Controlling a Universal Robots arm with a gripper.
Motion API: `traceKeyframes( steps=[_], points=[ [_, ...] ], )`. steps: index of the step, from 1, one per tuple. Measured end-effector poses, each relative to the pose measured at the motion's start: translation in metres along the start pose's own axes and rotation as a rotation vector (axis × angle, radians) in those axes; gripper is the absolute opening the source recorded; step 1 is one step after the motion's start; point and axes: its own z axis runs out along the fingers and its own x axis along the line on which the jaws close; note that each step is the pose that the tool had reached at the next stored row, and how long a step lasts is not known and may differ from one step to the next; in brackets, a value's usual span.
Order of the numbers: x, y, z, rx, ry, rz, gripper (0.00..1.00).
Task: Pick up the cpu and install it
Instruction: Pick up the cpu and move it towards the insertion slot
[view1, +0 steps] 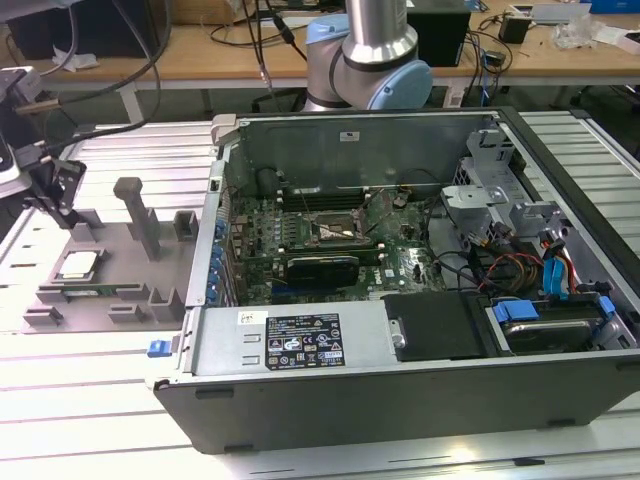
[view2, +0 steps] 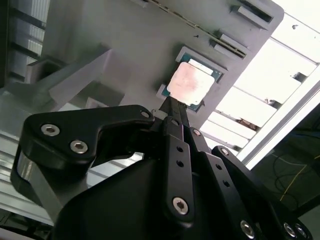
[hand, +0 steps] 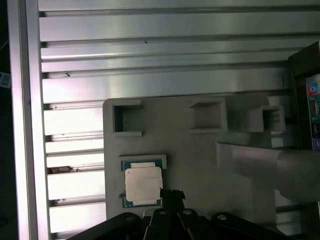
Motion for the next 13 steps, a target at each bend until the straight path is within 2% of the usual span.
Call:
traceKeyframes(
  steps=[6, 9, 13],
  points=[
    [0.0052, -0.0007, 0.0077, -0.0002, 0.0001, 0.0, 0.11],
    [0.0076, -0.0013, 0.0155, 0.0, 0.0003, 0.0, 0.11],
    [0.0089, -0.0016, 0.0214, 0.0, 0.0003, 0.0, 0.11]
  ],
)
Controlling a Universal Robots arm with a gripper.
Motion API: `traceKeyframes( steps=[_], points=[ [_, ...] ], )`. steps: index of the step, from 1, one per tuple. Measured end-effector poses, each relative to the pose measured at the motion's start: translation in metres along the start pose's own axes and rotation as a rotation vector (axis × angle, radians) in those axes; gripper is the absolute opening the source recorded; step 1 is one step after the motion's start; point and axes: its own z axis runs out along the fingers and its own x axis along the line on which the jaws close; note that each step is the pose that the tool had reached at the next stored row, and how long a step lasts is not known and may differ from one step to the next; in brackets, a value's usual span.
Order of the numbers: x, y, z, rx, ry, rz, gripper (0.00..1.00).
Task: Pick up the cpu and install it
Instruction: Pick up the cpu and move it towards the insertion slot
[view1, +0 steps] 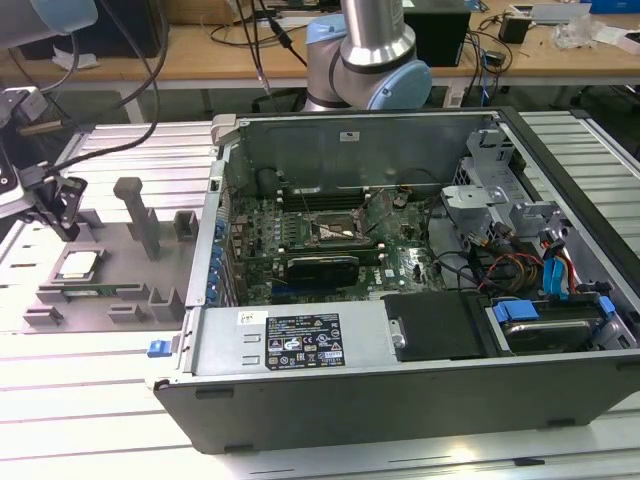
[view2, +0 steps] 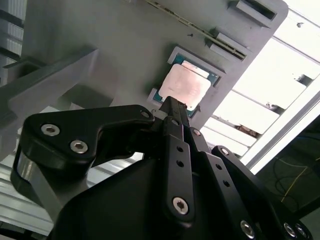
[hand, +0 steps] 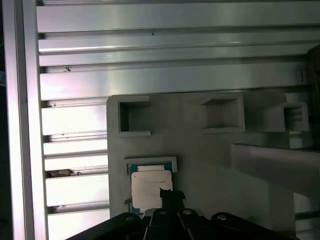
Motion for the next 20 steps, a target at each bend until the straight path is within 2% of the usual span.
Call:
traceKeyframes(
  steps=[5, 15, 20],
  points=[
    [0.001, -0.0003, 0.0058, -0.0001, 0.0, 0.0, 0.11],
    [0.0054, -0.0014, 0.0235, -0.0024, 0.0002, 0.0, 0.11],
    [0.0078, -0.0019, 0.0312, -0.0023, 0.0037, -0.002, 0.11]
  ],
)
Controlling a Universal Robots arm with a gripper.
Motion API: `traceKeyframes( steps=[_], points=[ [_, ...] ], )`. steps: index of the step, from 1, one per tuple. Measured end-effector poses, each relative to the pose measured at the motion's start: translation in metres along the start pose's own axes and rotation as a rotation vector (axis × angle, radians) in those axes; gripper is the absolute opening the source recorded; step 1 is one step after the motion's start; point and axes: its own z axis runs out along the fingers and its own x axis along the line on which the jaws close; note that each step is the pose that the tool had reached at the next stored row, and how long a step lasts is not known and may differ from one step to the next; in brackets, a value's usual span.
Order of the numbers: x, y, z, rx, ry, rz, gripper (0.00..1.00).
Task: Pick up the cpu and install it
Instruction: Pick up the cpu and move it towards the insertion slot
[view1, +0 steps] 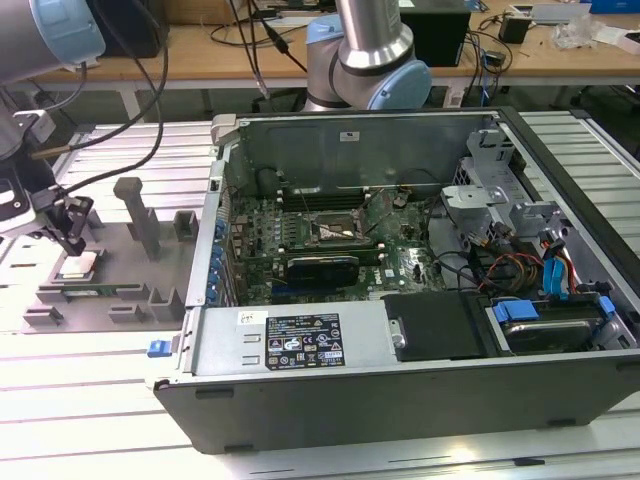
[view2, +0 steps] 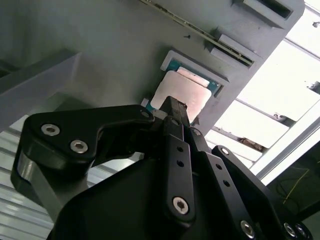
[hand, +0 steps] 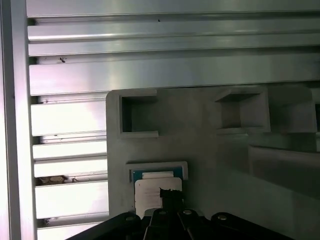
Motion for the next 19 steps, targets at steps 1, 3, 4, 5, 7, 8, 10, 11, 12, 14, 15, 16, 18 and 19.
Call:
traceKeyframes(
  steps=[1, 3, 4, 5, 7, 8, 10, 11, 12, 14, 15, 16, 18, 19],
  points=[
    [0.0011, -0.0001, 0.0012, 0.0, 0.0001, 0.0, 0.11],
    [0.0034, -0.0008, 0.0038, -0.0001, 0.0007, 0.0, 0.11],
    [0.0046, -0.0018, 0.0055, -0.0001, 0.0011, 0.0, 0.11],
    [0.0052, -0.0028, 0.0063, -0.0001, 0.0013, 0.0, 0.11],
    [0.0067, -0.0054, 0.0074, -0.0001, 0.0015, 0.0, 0.11],
    [0.0073, -0.0069, 0.0079, 0.0, 0.0017, 0.0, 0.11],
    [0.0076, -0.0082, 0.0083, 0.0, 0.0018, 0.0, 0.11],
    [0.0076, -0.0082, 0.0083, 0.0, 0.0019, 0.0, 0.11],
    [0.0076, -0.0082, 0.0083, 0.0, 0.0019, 0.0, 0.11],
    [0.0076, -0.0082, 0.0083, 0.0, 0.0019, 0.0, 0.11],
    [0.0076, -0.0082, 0.0083, 0.0, 0.0019, 0.0, 0.11],
    [0.0076, -0.0082, 0.0083, 0.0, 0.0018, 0.0, 0.11],
    [0.0076, -0.0082, 0.0083, 0.0, 0.0019, 0.0, 0.17],
    [0.0076, -0.0082, 0.0083, 0.0, 0.0019, 0.0, 0.24]
  ],
)
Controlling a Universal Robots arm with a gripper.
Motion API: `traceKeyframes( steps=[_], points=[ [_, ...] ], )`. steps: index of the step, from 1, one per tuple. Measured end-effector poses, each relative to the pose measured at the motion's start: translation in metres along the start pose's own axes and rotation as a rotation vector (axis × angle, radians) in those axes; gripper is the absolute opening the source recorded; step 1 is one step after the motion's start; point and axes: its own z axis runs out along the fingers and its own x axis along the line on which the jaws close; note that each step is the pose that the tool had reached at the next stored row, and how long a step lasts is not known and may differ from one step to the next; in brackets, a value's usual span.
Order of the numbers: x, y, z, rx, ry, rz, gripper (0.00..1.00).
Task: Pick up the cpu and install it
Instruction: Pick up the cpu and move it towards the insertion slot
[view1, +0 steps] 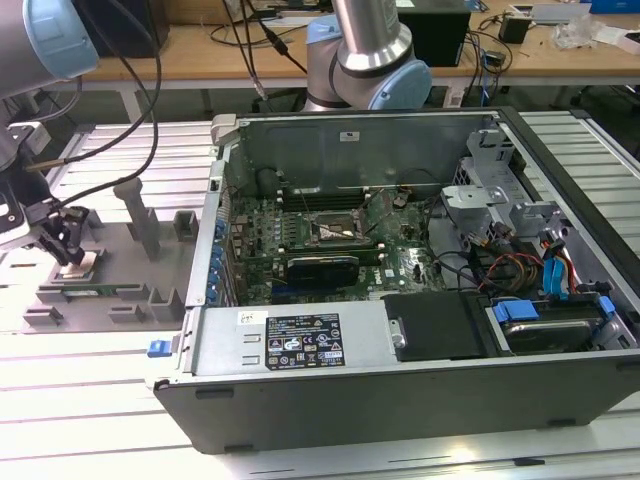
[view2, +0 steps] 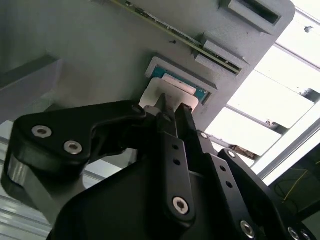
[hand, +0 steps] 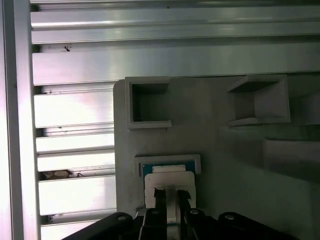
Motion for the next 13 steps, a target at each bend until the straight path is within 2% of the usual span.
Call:
traceKeyframes(
  steps=[1, 6, 7, 8, 13],
  points=[
    [0.0, 0.0, 0.0, 0.0, 0.0, 0.0, 0.24],
    [0.0, 0.0, 0.0, 0.0, 0.0, 0.0, 0.54],
    [0.0, 0.0, 0.0, -0.0001, 0.0, 0.0, 0.54],
    [0.0, 0.0, 0.0005, -0.0001, -0.0001, 0.0, 0.6],
    [-0.0004, 0.0003, 0.0051, -0.0022, 0.0034, -0.031, 0.6]
  ],
)
